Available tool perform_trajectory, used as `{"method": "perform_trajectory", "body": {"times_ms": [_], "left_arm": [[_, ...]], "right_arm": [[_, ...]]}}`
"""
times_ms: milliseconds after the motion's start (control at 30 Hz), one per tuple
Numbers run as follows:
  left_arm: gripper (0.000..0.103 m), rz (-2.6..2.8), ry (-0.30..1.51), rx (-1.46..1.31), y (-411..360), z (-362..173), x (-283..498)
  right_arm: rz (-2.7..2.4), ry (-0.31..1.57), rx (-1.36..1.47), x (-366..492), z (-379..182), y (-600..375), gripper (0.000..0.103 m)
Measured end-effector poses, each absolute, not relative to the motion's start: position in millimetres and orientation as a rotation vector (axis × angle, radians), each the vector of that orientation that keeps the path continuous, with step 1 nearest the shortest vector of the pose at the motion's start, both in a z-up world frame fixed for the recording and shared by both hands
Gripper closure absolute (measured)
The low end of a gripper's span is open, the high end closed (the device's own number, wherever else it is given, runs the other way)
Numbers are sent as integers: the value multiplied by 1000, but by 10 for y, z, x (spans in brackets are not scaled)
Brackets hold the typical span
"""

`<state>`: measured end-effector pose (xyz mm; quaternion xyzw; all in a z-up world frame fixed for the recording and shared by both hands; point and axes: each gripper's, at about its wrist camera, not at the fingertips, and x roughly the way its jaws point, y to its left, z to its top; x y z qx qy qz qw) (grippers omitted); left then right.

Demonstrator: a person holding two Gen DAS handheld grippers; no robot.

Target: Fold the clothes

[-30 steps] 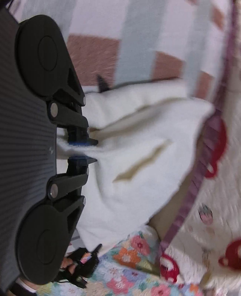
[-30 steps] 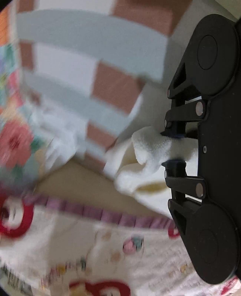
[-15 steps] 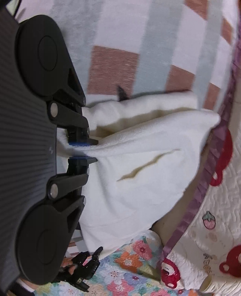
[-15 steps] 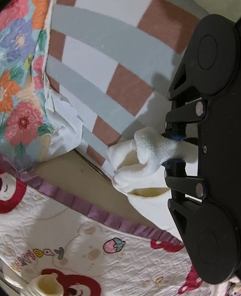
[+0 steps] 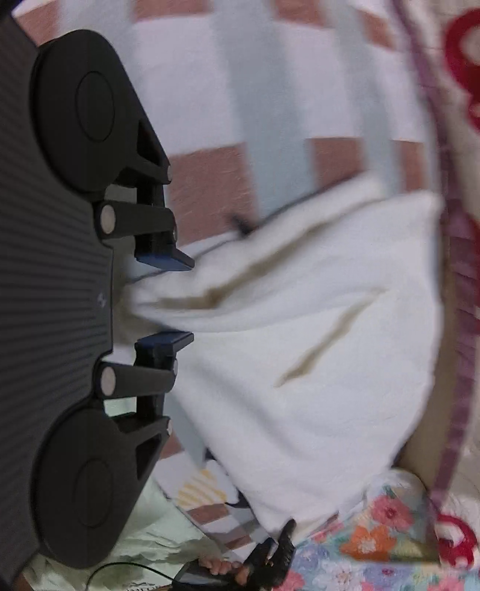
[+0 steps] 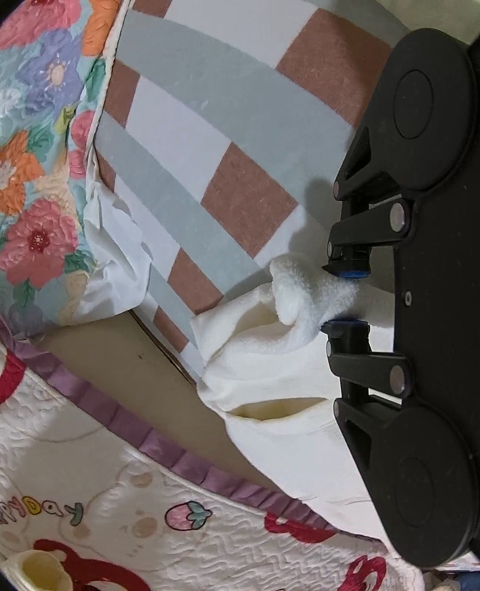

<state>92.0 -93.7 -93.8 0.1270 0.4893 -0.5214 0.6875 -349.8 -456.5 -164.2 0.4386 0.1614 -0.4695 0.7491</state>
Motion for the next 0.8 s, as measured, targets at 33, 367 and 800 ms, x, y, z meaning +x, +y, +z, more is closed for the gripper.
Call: {"method": "perform_trajectory", "body": {"times_ms": [33,367,800], "left_arm": [[69,-1177,1058,252,-943,-842,990],[36,-1151,803,193,-1807,-939,1664],[70,-874,582,688,-2133,-1288,1654]], "right_arm": [[-1017,354,969,-3511,-1648,-4586,81],[-976,412,917,-3492,-1659,-4625,78],[-921,494,837,-3492,-1577,-4677,73]]}}
